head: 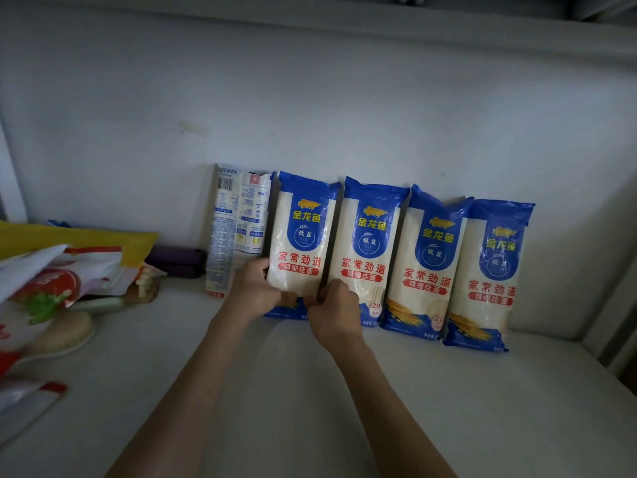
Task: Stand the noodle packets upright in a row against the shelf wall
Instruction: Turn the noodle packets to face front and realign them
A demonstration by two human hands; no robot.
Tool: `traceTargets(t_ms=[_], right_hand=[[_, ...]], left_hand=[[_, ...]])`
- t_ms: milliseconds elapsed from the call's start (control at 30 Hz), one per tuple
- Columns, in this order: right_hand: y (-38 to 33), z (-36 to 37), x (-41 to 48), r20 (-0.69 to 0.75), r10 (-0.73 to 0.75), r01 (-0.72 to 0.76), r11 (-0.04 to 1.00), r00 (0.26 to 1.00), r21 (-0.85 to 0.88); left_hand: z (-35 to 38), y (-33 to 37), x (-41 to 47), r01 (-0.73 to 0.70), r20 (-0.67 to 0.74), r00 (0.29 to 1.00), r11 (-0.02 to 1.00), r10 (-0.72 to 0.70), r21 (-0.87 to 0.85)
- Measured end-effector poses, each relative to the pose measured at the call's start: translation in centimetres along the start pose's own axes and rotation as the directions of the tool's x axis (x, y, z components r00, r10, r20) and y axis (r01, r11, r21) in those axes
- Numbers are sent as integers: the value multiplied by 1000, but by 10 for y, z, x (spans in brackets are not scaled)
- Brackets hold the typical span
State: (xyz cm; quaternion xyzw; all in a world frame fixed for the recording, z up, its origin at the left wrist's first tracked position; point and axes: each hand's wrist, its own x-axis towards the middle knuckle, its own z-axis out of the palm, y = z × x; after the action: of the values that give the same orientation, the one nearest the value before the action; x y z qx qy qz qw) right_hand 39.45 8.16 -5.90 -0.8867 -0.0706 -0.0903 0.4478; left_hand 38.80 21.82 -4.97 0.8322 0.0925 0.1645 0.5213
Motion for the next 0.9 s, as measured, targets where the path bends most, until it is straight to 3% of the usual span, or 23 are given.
traceTargets(t_ms=[500,633,767,900], right_hand=[[11,1,8,-3,-48,48,998,999,46],[11,2,8,-2,-50,50,998,999,42],[11,2,8,6,-45,44,998,999,40],[4,3,7,20,-20,20,999,1000,33]], left_hand=[[37,-12,0,-29,-280,960,1000,28,3],[36,-10,1,-13,-270,963,1000,18,20],[14,-2,7,79,-155,985,996,-71,44],[-25,-2,11,98,-138,984,991,-110,-94]])
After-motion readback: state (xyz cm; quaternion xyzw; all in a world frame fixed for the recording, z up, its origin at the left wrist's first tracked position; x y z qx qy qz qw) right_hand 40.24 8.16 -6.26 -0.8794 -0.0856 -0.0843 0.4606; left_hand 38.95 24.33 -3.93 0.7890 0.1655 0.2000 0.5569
